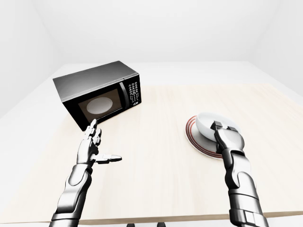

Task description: Pick up the white bowl and put it on the plate.

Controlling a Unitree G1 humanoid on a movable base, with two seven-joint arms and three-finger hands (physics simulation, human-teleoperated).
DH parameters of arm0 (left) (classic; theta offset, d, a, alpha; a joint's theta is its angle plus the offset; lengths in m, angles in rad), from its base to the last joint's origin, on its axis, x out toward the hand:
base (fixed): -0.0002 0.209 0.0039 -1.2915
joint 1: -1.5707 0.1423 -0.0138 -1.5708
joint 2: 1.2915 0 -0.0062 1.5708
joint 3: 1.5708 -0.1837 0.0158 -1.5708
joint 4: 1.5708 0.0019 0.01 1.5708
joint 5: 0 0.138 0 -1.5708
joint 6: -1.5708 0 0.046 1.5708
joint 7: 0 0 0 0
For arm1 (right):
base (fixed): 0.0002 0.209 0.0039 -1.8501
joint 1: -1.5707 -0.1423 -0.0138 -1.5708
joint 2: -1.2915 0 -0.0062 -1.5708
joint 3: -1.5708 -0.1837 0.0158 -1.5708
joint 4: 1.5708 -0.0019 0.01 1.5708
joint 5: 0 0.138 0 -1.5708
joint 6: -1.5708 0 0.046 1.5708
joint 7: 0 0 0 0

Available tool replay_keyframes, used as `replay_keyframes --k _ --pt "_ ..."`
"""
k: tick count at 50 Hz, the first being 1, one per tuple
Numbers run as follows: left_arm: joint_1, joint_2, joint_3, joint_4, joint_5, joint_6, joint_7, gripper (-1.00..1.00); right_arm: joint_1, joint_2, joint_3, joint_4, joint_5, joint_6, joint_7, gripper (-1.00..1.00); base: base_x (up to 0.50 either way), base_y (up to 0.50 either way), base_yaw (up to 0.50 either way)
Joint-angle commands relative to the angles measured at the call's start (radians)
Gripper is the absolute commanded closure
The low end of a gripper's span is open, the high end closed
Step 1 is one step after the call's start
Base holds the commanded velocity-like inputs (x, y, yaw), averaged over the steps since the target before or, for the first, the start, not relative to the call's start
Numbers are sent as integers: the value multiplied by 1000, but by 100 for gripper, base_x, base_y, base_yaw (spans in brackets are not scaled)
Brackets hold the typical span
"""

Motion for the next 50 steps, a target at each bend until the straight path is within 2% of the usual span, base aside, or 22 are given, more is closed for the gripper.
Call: replay_keyframes --k 1,4,5,6,7,8,9,21,26,28,29,34,35,38,43,46,50 --pt "0 0 0 0 0 0 0 -100 -4 -2 -6 -14 114 -1 -11 100 0 0 0" --pt "0 0 0 0 0 0 0 -100 -13 -5 -3 12 113 -9 -24 100 0 0 0" --pt "0 0 0 0 0 0 0 -100 -17 -6 0 27 113 -12 -33 80 0 0 0" --pt "0 0 0 0 0 0 0 -100 -15 -5 1 24 113 -9 -32 14 0 0 0" --pt "0 0 0 0 0 0 0 -100 -11 -4 1 12 113 -4 -24 -34 0 0 0" --pt "0 0 0 0 0 0 0 -100 -10 -4 1 9 111 -2 -22 -73 0 0 0" --pt "0 0 0 0 0 -1 0 -100 -14 -5 3 18 110 -2 -23 -100 0 0 0" --pt "0 0 0 0 0 0 0 -100 -1 7 -7 -45 115 17 15 -100 0 0 0" --pt "0 0 0 0 0 0 0 -100 -2 25 -35 -214 143 62 120 -100 0 0 0" --pt "0 0 0 0 0 0 0 -100 -27 28 -50 -324 155 100 195 -100 0 0 0" --pt "0 0 0 0 0 0 0 -100 -35 29 -54 -367 158 100 230 -100 0 0 0" --pt "0 0 0 0 0 0 0 -100 -144 -1 -79 -580 190 100 414 -100 0 0 0" --pt "0 0 0 0 0 0 0 -100 -193 -18 -86 -644 205 100 476 -100 0 0 0" --pt "0 0 0 0 0 0 0 -100 -261 -58 -90 -730 227 100 561 -100 0 0 0" --pt "0 0 0 0 0 0 0 -100 -415 -142 -79 -815 258 100 571 -100 0 0 0" --pt "0 0 0 0 0 0 0 -100 -452 -166 -70 -832 273 100 571 -100 0 0 0" --pt "0 0 0 0 0 0 0 -100 -562 -196 -51 -862 305 100 571 -100 0 0 0"
